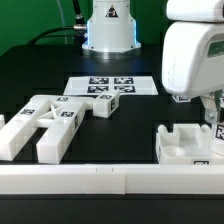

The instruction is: Assemble chair

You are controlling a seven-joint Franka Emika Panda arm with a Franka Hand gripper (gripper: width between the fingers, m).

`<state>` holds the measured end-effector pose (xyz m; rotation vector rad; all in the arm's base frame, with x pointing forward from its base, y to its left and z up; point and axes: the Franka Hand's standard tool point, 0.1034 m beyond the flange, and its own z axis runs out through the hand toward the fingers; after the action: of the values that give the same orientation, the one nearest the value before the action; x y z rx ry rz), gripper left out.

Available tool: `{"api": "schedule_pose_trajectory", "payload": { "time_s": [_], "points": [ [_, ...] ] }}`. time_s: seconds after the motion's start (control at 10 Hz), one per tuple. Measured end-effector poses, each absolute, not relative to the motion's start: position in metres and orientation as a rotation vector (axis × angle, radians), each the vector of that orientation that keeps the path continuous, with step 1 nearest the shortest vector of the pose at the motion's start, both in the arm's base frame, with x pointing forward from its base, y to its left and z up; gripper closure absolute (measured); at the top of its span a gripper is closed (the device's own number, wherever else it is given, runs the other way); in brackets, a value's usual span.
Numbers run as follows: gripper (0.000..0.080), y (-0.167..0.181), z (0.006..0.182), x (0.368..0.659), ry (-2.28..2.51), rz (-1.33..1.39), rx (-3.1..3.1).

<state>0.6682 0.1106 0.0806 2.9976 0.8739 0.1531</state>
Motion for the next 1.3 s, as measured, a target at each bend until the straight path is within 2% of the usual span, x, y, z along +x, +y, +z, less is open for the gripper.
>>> {"api": "schedule_pose_trajectory", "payload": {
  "time_s": [0.3, 0.9, 1.3],
  "points": [
    [0.0511, 0.1106, 0.0805, 0.6681, 0.743, 0.155, 3.038],
    [0.0511, 0.1116, 0.0797, 0.6662, -0.451, 0.133, 3.140],
    [0.0501, 0.1113, 0.0795, 0.6661, -0.783, 0.124, 3.087]
  ]
}}
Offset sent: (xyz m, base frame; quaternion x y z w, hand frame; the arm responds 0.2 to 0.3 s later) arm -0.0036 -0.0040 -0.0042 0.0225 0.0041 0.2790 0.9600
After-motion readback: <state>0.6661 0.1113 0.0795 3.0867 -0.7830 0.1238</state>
